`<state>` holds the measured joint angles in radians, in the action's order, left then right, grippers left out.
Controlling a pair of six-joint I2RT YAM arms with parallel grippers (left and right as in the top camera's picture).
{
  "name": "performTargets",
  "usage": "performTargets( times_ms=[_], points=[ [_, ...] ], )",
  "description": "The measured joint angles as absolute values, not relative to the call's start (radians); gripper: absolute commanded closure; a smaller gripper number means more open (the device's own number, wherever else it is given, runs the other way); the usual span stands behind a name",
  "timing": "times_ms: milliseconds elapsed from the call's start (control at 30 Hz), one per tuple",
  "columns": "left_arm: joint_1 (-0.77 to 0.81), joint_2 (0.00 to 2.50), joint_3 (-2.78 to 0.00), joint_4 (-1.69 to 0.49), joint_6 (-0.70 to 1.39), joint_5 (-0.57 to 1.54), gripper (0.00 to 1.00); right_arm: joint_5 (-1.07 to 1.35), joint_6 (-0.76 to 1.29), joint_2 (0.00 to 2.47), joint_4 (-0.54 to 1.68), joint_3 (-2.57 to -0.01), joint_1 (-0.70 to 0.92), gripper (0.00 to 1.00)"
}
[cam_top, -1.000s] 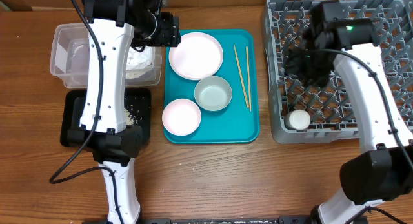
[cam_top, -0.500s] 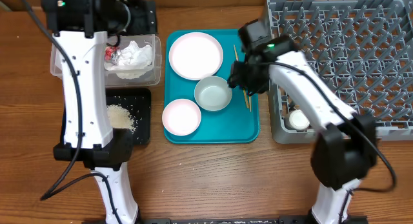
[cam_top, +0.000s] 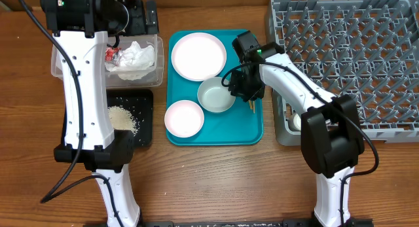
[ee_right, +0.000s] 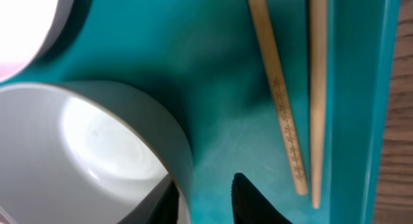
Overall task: Sort waste into correct bins and load items into the dishwasher
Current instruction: 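Reach right gripper to the grey bowl and grasp its rim, then carry the grey bowl into the dish rack and release it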
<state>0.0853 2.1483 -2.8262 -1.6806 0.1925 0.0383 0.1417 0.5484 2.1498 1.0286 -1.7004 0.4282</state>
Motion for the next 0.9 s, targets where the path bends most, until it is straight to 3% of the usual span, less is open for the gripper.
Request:
performTargets(
  times_ms=[133, 167, 200, 433, 633, 900],
  points=[
    [0.085, 2.148, -2.826, -1.681, 0.192, 0.036, 0.0, 0.141, 0.55, 2.154, 1.014, -1.682, 0.434, 0.78],
    [0.085, 2.148, -2.826, -1.68, 0.192, 0.036, 0.0, 0.141, 0.55, 2.154, 1.015, -1.68, 0.435, 0.83],
    [0.085, 2.148, -2.826, -1.681, 0.192, 0.036, 0.0, 0.141, 0.548, 2.154, 1.015, -1.679, 0.438, 0.96],
    [0.085, 2.148, -2.826, -1.681, 0.192, 0.035, 0.0, 0.128, 0.565, 2.154, 1.016, -1.679, 0.446, 0.96],
    [0.085, 2.148, -2.826, -1.68, 0.192, 0.032, 0.0, 0.043, 0.563, 2.142, 1.165, -1.752, 0.427, 0.96],
    [0.085, 2.148, -2.826, -1.681, 0.192, 0.032, 0.0, -0.411, 0.546, 1.899, 1.193, -1.994, 0.381, 0.96]
  ],
)
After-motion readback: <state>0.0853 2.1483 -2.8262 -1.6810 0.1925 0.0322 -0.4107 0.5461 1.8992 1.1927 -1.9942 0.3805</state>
